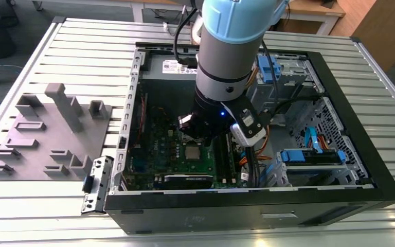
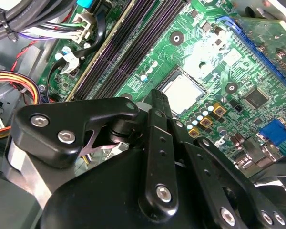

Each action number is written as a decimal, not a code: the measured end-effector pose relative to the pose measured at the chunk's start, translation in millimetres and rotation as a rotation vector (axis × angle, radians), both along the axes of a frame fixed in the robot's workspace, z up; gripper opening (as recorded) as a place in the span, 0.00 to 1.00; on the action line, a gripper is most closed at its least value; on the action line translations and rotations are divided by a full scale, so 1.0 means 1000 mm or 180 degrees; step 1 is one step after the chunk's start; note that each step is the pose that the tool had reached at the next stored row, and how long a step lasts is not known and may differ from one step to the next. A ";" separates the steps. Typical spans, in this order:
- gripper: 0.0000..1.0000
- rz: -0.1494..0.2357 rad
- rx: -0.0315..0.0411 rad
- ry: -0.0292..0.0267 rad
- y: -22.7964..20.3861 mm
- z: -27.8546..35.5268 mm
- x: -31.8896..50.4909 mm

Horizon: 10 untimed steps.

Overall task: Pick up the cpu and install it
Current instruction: 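Close the cpu cover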

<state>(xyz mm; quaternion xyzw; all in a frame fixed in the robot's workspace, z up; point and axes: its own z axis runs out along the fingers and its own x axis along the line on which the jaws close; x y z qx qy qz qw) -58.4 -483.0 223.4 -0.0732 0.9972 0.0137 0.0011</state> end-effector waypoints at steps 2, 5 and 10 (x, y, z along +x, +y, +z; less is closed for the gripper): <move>0.11 0.0004 0.0000 0.0000 0.0000 0.0000 0.0000; 0.11 0.0057 0.0000 0.0000 0.0000 0.0000 0.0002; 0.11 0.0219 -0.0001 0.0000 0.0000 0.0000 0.0004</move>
